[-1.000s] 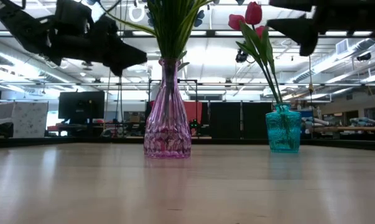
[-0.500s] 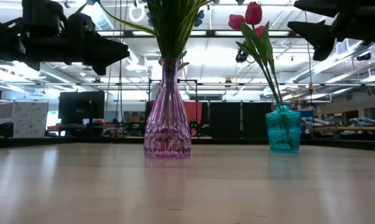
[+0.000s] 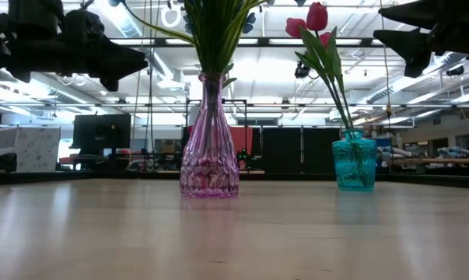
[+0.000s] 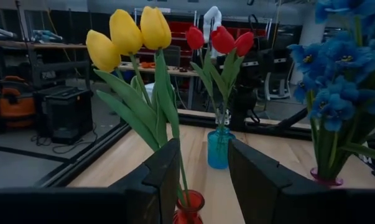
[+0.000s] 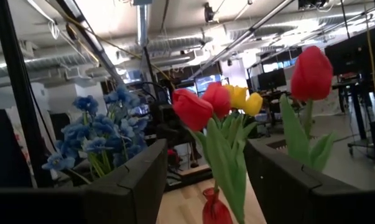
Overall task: Sort flowers into vase by color
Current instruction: Return to Home Position
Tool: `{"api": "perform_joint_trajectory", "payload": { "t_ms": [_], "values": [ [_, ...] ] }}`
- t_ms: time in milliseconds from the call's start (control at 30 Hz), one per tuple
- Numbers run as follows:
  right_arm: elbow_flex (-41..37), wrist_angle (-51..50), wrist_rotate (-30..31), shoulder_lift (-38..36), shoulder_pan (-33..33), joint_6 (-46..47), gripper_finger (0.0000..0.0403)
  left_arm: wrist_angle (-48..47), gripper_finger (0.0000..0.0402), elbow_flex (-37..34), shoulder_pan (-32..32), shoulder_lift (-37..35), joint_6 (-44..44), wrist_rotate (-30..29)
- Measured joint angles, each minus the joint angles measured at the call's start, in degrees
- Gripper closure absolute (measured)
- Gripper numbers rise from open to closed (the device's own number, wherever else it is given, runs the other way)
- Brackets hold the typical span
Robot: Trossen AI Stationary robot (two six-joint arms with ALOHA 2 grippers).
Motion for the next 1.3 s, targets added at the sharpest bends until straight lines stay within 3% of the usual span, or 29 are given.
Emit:
{"api": "perform_joint_trajectory", "payload": {
  "t_ms": [267,567,767,967,1300],
  "values": [
    [0.16,-10.49,-0.10,-10.47,0.00,-3.09,0.0180,-3.33,0.0262,-2.16,0.00,-7.74,-0.92,-0.24],
    [7.09,-23.02,-1.01,-10.34,0.08,-1.97,0.0180,-4.22,0.0271,-5.90,0.00,-16.25,-2.99,-0.24],
    [5.21,-22.99,-5.18,-10.31,0.09,-1.61,0.0181,-5.67,0.0271,-6.74,0.00,-19.20,-2.80,-0.07],
    [0.53,-16.52,-10.77,-10.29,0.07,-0.04,0.0191,-5.77,0.0271,-6.75,0.00,-22.20,-1.66,8.71],
    [-2.25,-12.80,-13.57,-10.23,0.00,-1.42,0.0203,-11.26,0.0271,-8.39,0.00,-25.40,-2.91,9.58]
  ]
}}
